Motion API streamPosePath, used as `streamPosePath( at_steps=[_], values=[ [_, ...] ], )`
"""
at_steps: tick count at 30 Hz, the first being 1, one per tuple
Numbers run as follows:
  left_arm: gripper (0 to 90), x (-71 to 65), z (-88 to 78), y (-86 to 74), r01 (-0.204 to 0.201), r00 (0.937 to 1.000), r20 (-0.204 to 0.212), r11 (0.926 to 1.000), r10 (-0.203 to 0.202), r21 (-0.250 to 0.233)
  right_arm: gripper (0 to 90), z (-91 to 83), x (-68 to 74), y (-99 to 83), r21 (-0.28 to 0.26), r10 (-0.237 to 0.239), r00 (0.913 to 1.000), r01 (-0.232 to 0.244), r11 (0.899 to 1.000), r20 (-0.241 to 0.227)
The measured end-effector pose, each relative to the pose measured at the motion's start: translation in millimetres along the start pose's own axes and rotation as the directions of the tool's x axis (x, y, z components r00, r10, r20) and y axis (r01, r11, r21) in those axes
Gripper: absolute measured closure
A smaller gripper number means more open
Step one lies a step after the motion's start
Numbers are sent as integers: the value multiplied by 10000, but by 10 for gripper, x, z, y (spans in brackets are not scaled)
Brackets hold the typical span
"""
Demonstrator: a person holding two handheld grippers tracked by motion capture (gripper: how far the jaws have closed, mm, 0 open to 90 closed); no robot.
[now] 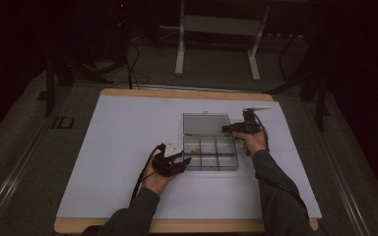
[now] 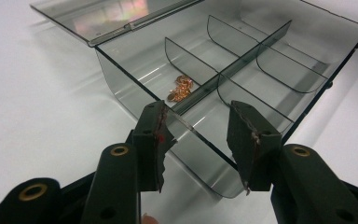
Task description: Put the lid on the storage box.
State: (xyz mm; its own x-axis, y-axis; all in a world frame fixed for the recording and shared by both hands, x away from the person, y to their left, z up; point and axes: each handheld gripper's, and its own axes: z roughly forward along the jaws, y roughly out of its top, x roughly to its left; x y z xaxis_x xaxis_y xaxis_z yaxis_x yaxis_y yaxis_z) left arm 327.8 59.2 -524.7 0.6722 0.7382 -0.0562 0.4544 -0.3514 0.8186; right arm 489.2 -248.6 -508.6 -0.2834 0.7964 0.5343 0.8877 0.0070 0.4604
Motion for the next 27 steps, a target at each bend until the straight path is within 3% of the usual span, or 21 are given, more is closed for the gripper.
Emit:
streamPosePath(
  at_steps=[12,19,27],
  values=[
    [581,-1,0,-1,2,10000,-6,10000,-2,-11,645,-98,47,-22,-690,-582,9981,595,9958,212],
    [580,0,0,-1,3,10000,4,10000,-3,-11,723,-201,73,-86,-1383,-1129,9934,1144,9838,184],
    [584,5,0,1,-29,10000,37,10000,29,10,733,-269,144,-176,-1813,-2000,9772,2098,9608,709]
  ],
)
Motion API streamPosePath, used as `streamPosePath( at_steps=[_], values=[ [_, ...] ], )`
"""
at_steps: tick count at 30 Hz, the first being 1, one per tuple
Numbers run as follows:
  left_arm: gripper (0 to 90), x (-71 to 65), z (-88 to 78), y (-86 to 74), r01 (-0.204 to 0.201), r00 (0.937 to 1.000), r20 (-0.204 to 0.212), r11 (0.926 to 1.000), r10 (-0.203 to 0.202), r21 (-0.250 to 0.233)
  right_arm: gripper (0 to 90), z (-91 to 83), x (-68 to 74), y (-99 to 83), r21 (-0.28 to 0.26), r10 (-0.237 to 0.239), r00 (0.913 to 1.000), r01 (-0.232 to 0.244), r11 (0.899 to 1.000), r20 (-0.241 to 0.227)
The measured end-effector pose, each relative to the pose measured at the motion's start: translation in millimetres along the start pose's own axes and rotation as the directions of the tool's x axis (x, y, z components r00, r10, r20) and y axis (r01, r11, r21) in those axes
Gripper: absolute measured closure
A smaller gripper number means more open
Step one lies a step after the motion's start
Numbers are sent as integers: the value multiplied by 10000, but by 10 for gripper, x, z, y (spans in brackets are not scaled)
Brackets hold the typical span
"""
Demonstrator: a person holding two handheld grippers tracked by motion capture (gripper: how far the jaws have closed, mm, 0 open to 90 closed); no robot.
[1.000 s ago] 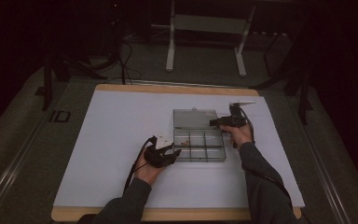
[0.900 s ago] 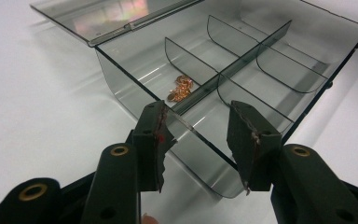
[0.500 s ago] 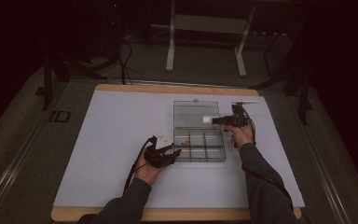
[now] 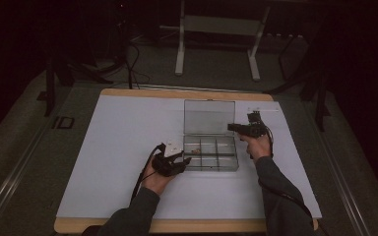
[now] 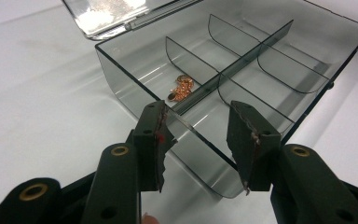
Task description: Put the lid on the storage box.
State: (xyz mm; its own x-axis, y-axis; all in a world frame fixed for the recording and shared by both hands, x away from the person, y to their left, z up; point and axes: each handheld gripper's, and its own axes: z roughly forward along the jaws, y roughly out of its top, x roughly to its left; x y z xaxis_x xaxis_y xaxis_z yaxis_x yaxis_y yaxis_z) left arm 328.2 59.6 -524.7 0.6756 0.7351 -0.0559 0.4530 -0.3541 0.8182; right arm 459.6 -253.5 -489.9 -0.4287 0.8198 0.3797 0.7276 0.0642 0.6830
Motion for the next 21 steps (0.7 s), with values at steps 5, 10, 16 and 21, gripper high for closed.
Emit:
streamPosePath(
  at_steps=[5,10,16,21],
  values=[
    [591,0,3,0,1,10000,-9,10000,-1,-24,734,-39,51,-45,-208,-409,9986,416,9989,348],
    [596,-17,8,2,-39,9999,-139,10000,39,-16,734,-81,117,-89,-270,-1126,9897,1154,9930,885],
    [594,-30,9,5,10,9998,-219,10000,-9,23,732,-121,185,-148,-477,-1850,9740,1926,9801,1306],
    [589,-28,9,4,70,9998,-204,9999,-68,73,731,-151,214,-207,-750,-2109,9669,2231,9719,1436]
  ],
)
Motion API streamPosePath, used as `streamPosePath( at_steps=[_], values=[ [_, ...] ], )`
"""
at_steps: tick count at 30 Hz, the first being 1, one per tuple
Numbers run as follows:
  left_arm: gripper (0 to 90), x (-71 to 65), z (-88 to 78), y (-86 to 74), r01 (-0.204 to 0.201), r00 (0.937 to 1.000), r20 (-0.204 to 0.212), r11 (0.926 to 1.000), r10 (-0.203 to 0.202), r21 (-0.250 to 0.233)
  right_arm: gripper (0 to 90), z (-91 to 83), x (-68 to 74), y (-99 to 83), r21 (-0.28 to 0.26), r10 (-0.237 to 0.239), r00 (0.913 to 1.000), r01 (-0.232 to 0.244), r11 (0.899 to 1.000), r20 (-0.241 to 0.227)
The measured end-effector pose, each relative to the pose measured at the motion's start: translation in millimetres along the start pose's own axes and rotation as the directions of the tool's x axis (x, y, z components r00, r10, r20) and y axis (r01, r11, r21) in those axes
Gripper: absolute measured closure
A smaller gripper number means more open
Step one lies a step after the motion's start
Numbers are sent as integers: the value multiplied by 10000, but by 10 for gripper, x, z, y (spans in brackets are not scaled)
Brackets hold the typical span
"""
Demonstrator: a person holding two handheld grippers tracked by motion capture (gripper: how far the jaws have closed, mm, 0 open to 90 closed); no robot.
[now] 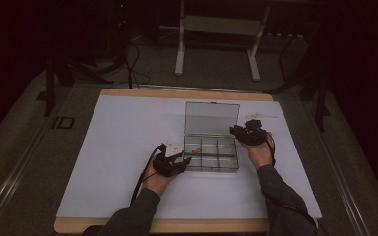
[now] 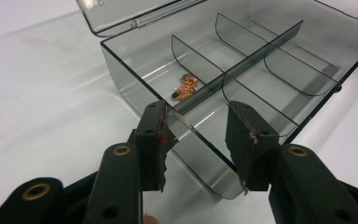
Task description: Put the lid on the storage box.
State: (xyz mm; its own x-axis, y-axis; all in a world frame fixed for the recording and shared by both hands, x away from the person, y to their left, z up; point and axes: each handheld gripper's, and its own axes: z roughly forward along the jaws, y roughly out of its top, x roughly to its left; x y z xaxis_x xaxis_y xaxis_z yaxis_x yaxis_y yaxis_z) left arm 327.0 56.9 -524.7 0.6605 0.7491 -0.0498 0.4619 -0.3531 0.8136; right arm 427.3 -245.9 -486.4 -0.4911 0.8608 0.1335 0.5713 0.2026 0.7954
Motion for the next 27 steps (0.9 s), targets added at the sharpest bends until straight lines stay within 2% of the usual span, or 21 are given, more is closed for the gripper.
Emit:
streamPosePath(
  at_steps=[6,15,27],
  values=[
    [589,-3,1,4,80,10000,-8,10000,-80,8,728,-43,40,-42,-214,-133,9999,135,9997,110],
    [585,-1,3,7,188,9998,39,9998,-188,60,727,-87,112,-99,-377,-766,9954,788,9962,568],
    [584,5,0,9,204,9998,63,9997,-204,113,722,-136,143,-159,-600,-791,9947,830,9947,656]
  ],
)
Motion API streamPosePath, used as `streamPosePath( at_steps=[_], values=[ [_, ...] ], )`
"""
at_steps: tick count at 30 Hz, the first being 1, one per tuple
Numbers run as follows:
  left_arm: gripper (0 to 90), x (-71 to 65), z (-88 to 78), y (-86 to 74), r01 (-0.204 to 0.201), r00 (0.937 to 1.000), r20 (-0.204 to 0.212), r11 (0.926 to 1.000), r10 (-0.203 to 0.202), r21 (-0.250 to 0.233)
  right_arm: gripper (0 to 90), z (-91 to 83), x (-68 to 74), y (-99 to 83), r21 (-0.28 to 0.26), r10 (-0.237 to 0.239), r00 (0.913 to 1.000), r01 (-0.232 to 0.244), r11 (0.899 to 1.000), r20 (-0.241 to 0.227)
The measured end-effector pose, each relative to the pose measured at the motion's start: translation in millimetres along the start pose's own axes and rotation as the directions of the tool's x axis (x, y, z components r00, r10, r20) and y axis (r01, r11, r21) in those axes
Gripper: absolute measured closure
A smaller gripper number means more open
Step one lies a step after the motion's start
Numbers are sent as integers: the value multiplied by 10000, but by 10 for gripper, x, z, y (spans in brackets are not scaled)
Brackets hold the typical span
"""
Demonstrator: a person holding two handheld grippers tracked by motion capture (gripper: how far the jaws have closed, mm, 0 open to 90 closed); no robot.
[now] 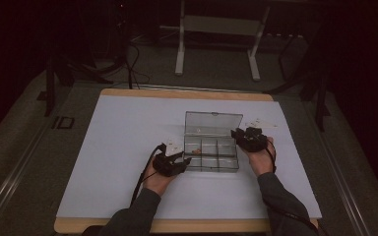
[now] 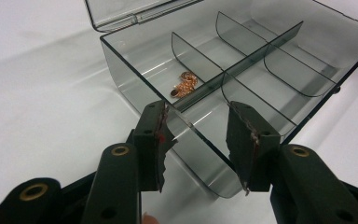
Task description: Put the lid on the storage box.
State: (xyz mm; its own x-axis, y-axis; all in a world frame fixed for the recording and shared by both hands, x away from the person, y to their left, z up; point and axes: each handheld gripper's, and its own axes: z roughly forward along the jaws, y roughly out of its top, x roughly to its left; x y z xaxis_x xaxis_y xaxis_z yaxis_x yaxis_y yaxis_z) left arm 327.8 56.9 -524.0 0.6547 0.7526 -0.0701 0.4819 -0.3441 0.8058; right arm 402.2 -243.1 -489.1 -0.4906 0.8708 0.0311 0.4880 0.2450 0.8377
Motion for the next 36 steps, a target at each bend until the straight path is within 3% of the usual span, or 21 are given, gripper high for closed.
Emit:
streamPosePath(
  at_steps=[23,29,36],
  values=[
    [583,13,-3,11,-16,9999,130,10000,16,48,760,-78,44,-61,-137,-165,9996,168,9998,220],
    [595,33,-19,64,-332,9992,251,9992,327,199,779,-93,43,-69,-125,-251,9994,254,9996,244],
    [617,34,-98,173,-219,9995,222,9997,221,-111,795,-105,42,-81,-145,-322,9992,325,9994,258]
  ],
)
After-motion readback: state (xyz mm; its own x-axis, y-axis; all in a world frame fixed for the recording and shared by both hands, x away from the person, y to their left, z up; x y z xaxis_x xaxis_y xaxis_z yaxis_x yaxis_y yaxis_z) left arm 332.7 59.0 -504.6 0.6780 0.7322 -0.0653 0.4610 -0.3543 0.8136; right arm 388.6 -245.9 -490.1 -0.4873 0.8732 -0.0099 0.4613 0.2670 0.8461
